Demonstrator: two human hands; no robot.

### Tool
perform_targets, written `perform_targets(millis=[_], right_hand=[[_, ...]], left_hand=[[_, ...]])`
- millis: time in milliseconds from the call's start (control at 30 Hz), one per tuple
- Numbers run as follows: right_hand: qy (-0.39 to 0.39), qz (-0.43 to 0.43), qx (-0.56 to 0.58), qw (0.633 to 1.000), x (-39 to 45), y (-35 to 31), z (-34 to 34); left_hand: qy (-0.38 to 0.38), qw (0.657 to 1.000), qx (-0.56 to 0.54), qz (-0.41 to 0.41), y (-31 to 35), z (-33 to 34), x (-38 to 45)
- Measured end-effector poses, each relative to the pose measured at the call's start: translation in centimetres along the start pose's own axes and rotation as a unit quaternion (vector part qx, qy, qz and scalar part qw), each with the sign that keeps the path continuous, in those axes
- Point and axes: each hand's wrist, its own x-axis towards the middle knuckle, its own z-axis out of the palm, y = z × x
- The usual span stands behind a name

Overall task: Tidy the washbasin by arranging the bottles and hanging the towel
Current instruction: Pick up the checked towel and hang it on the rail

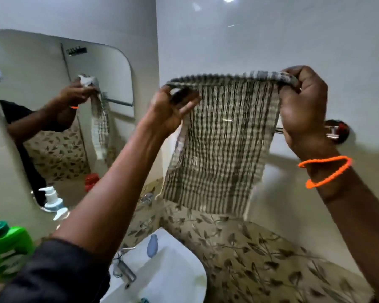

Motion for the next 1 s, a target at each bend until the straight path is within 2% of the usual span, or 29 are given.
perform_targets(millis=[67,133,167,200,233,267,333,367,400,467,567,633,700,733,833,867,900,933,1000], right_hand=[[0.064,-0.021,-0.093,0.993,1.2,0.2,0.4],[0.11,0.001,-0.106,0.988,2.5,0.7,0.5],[0.13,-0.004,-0.124,0.984,2.9,1.0,0.5],[0.139,-0.023,-0.155,0.978,3.0,1.4,0.5],[0.127,-0.055,-0.191,0.972,2.9,1.9,0.4],[0.092,-0.092,-0.234,0.963,2.5,2.5,0.4],[-0.041,-0.145,-0.353,0.924,1.9,3.8,0.0],[-0.102,-0.16,-0.423,0.886,1.7,4.5,-0.4],[-0.145,-0.168,-0.484,0.847,1.4,5.0,-0.6],[-0.192,-0.135,-0.549,0.802,1.2,5.2,-0.9],[-0.264,0.046,-0.563,0.782,2.5,4.4,-1.4],[-0.299,0.127,-0.544,0.773,3.9,3.7,-2.4],[-0.3,0.113,-0.576,0.752,4.9,3.1,-3.3],[-0.274,0.087,-0.591,0.754,4.9,3.1,-3.5],[-0.118,-0.043,-0.566,0.815,3.6,2.8,-3.2],[-0.073,-0.095,-0.535,0.837,3.1,2.7,-2.9],[-0.061,-0.126,-0.501,0.854,2.6,2.4,-2.5],[-0.093,-0.126,-0.472,0.868,2.3,2.0,-2.1],[-0.248,-0.053,-0.43,0.866,1.8,1.5,-1.5]], left_hand=[[-0.008,0.999,-0.05,0.02,-1.0,2.9,1.9],[0.004,0.999,-0.022,0.026,-2.5,4.7,3.5],[0.03,0.996,0.069,0.042,-3.4,5.1,4.1],[0.041,0.975,0.208,0.067,-4.5,4.9,4.7],[0.031,0.922,0.377,0.08,-5.5,4.5,5.1],[0.008,0.846,0.527,0.08,-6.5,3.9,5.2],[-0.046,0.697,0.711,0.083,-7.7,2.6,5.6],[-0.054,0.654,0.748,0.099,-8.0,2.1,6.0],[-0.05,0.638,0.759,0.117,-8.2,1.6,6.4],[-0.023,0.642,0.754,0.14,-8.1,1.1,7.5],[0.057,0.653,0.74,0.153,-7.1,-0.7,9.4],[0.123,0.641,0.743,0.147,-6.2,-2.7,10.0],[0.185,0.636,0.729,0.171,-5.9,-4.3,10.3],[0.211,0.652,0.702,0.196,-6.2,-4.8,10.1],[0.246,0.719,0.594,0.265,-8.1,-5.1,8.6],[0.224,0.742,0.572,0.267,-8.8,-5.0,8.2],[0.192,0.765,0.555,0.264,-9.5,-4.9,7.7],[0.163,0.783,0.54,0.263,-10.0,-4.9,7.4],[0.149,0.799,0.517,0.267,-10.3,-5.0,7.4]])
